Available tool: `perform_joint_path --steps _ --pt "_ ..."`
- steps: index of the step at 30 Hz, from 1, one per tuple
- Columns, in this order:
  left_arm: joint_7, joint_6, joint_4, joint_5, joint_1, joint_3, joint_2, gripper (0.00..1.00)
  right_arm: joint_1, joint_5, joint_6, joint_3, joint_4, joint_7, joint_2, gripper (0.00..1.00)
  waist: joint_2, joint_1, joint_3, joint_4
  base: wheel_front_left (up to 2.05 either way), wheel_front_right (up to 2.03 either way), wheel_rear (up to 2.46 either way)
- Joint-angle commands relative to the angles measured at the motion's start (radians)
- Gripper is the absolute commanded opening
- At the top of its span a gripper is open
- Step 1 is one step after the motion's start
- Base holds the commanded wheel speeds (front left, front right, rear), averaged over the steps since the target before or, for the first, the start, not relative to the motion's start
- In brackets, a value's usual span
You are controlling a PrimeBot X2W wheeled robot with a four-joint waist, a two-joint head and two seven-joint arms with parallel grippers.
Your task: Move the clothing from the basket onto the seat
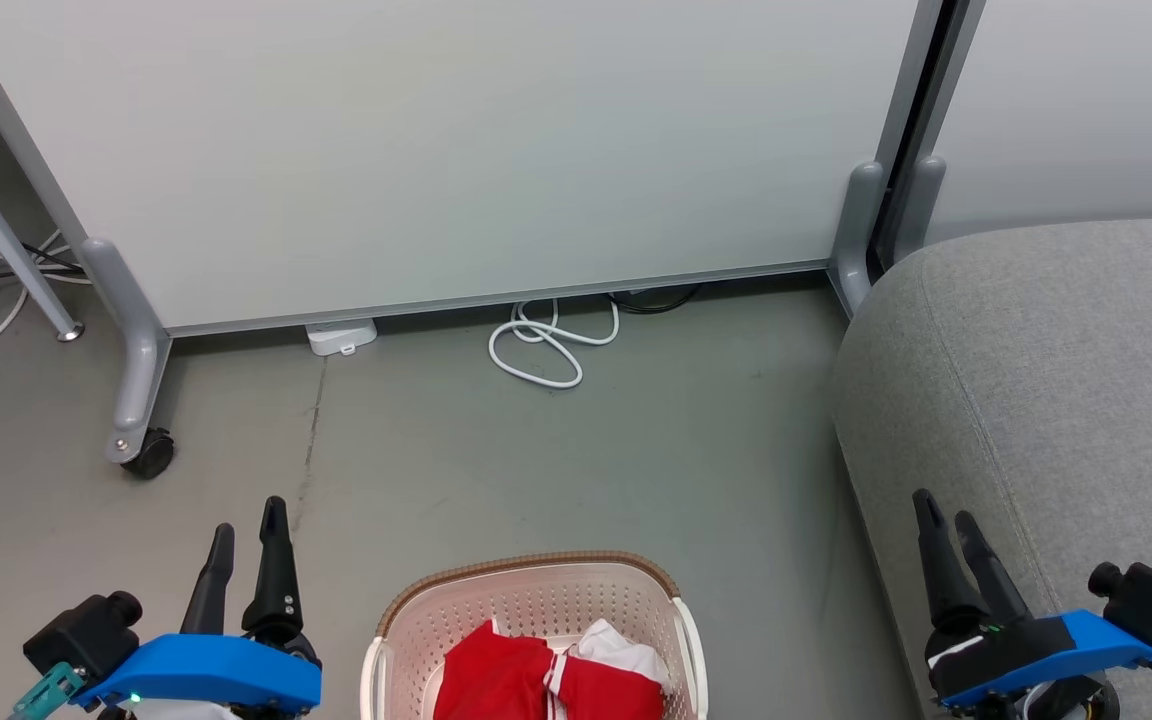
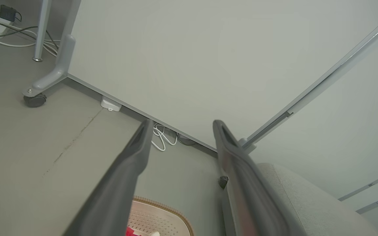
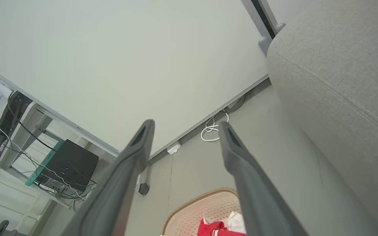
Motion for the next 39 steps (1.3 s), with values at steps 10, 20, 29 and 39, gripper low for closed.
perform_joint_path --steps 10,20,29,39 --pt "-0.036 0.006 -0.018 0.134 0.01 -0.015 0.02 1.0 -0.008 -0.135 0.002 0.017 -0.018 -0.023 -0.007 1.0 -0.0001 0.0 0.0 -0.002 0.0 0.0 0.0" --pt "-0.063 0.005 -0.021 0.241 0.019 -0.025 0.026 1.0 -0.004 -0.234 0.003 0.025 -0.012 -0.04 -0.008 1.0 -0.0001 0.0 0.001 0.0 0.0 0.0 0.0" --pt "-0.085 0.0 -0.028 0.317 0.025 -0.02 0.022 1.0 -0.005 -0.313 0.003 0.035 -0.007 -0.065 -0.009 1.0 -0.0001 0.0 0.003 0.005 0.0 0.0 0.0" --pt "-0.108 -0.009 -0.018 0.393 0.03 -0.015 0.018 1.0 -0.007 -0.401 0.003 0.037 0.004 -0.085 -0.009 1.0 -0.0001 0.0 0.003 0.005 0.0 0.0 0.0"
